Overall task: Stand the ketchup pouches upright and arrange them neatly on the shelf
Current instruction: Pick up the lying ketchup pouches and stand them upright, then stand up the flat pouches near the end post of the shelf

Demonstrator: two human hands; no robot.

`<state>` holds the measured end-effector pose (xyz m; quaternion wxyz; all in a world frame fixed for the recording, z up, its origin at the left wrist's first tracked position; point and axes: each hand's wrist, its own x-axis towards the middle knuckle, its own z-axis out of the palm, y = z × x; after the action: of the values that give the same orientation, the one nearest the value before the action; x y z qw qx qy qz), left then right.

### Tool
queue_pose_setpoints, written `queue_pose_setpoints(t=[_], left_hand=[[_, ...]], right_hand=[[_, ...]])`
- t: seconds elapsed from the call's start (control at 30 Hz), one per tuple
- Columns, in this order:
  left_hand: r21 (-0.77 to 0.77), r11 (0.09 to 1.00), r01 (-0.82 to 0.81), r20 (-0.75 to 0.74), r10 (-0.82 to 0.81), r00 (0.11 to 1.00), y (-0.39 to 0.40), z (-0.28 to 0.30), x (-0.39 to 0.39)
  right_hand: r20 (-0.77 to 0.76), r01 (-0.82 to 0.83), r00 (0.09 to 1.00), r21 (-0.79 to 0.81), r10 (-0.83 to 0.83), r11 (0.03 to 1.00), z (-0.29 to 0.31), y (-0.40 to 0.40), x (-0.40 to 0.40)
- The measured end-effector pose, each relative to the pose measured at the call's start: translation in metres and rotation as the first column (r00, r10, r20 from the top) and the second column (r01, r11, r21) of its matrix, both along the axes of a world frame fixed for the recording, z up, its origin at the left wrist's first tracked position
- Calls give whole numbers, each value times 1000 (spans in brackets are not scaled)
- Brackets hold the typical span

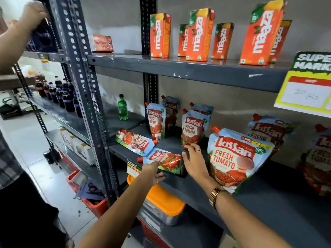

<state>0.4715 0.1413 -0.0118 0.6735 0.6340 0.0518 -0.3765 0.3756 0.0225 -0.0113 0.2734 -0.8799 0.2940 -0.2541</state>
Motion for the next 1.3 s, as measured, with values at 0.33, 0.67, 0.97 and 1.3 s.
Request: queue_pose_setpoints(t=[0.33, 0.67, 0.97, 1.3], left_hand=[[8, 1000, -19, -27, 19, 999, -17, -9, 11], [144, 967, 209, 5, -212, 977, 11, 6, 46], [170, 952, 254, 80, -270, 959, 20, 10, 25], [111, 951, 288, 273, -308, 911, 13, 24, 21]], right_hand=[[-112, 81, 993, 329, -46, 941, -15, -6, 27], [-191, 200, 975, 509, -116, 837, -4, 16, 17], [-121, 204, 975, 812, -184, 547, -5, 30, 19], [88, 154, 945, 733, -316, 663, -21, 32, 2]])
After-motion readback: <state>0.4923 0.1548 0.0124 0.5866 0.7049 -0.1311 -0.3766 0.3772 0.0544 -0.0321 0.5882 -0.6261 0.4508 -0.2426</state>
